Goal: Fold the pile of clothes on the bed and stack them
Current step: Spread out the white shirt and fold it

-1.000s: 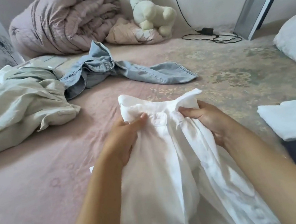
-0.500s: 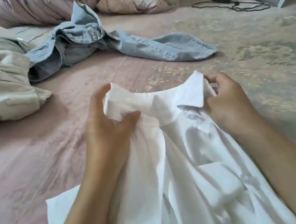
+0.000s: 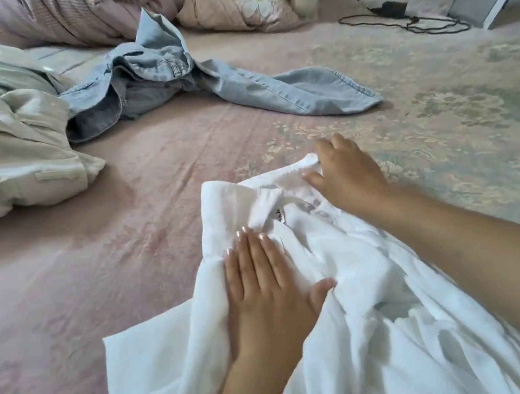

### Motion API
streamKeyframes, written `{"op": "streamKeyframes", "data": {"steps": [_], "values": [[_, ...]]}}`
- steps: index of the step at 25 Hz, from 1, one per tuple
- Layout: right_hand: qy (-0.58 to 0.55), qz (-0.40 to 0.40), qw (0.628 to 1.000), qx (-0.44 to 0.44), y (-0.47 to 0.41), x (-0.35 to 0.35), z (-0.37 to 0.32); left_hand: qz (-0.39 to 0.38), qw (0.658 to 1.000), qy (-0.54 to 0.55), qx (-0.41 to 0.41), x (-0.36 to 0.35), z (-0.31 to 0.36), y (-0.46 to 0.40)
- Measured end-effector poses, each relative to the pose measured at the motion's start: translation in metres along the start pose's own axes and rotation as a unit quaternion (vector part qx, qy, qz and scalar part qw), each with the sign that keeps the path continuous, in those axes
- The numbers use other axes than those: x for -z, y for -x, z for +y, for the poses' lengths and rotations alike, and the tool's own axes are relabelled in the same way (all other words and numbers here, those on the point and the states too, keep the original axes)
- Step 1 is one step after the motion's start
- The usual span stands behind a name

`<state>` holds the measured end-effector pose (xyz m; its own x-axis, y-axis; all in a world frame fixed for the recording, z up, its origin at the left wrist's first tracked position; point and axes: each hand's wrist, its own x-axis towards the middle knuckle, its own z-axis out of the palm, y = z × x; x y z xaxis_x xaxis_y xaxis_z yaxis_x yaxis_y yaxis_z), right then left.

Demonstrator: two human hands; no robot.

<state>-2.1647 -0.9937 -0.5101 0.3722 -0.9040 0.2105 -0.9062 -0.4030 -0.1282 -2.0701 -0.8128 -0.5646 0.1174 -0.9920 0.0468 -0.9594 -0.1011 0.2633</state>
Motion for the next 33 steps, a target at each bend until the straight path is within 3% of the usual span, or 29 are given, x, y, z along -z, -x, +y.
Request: {"op": "streamKeyframes", "data": {"steps": [2, 5, 8, 10, 11, 13, 15, 17, 19, 21, 22, 23, 25, 28, 33], "values": [[0.017, -0.049, 0.998, 0.017, -0.013, -0.006, 0.006, -0.033, 0.999, 0.032, -0.002, -0.007, -0.004, 0.000], [-0.041, -0.072, 0.995, -0.053, -0.020, -0.019, 0.008, -0.034, 0.998, 0.055, 0.020, -0.003, -0.002, 0.001], [-0.010, 0.021, 1.000, -0.013, -0.011, 0.003, -0.007, -0.059, 0.994, 0.081, 0.030, 0.003, -0.001, 0.003], [-0.104, 0.071, 0.989, 0.080, 0.025, 0.032, -0.018, -0.074, 0.994, 0.073, 0.044, 0.007, -0.001, 0.005], [-0.154, 0.033, 0.977, 0.145, 0.053, 0.042, -0.020, -0.071, 0.993, 0.076, 0.053, 0.009, -0.003, 0.005], [-0.156, -0.127, 0.955, 0.217, 0.124, 0.048, -0.025, -0.025, 0.995, 0.087, 0.040, 0.018, -0.009, 0.007], [-0.083, -0.148, 0.959, 0.227, 0.182, 0.032, -0.022, 0.048, 0.991, 0.117, 0.051, 0.021, -0.014, 0.003], [0.008, -0.195, 0.962, 0.191, 0.205, 0.025, -0.019, 0.004, 0.989, 0.137, 0.048, 0.024, -0.019, 0.003], [0.003, -0.127, 0.971, 0.203, 0.181, 0.039, -0.026, -0.018, 0.985, 0.163, 0.048, 0.029, -0.019, 0.002], [-0.110, -0.141, 0.972, 0.150, 0.143, 0.063, -0.023, 0.017, 0.965, 0.250, 0.073, 0.042, -0.018, 0.000], [-0.175, -0.128, 0.971, 0.104, 0.118, 0.068, -0.019, 0.076, 0.945, 0.301, 0.098, 0.044, -0.018, -0.003], [-0.209, -0.055, 0.975, 0.059, 0.097, 0.067, -0.015, 0.160, 0.923, 0.331, 0.110, 0.044, -0.017, -0.004], [-0.235, 0.065, 0.970, 0.000, 0.075, 0.045, -0.013, 0.281, 0.916, 0.271, 0.088, 0.047, -0.005, -0.007], [-0.224, 0.055, 0.971, -0.062, 0.088, -0.004, -0.013, 0.204, 0.943, 0.231, 0.127, 0.041, 0.008, -0.011], [-0.250, 0.071, 0.964, -0.052, 0.090, -0.010, -0.006, 0.183, 0.928, 0.265, 0.188, 0.036, -0.005, -0.011]]}}
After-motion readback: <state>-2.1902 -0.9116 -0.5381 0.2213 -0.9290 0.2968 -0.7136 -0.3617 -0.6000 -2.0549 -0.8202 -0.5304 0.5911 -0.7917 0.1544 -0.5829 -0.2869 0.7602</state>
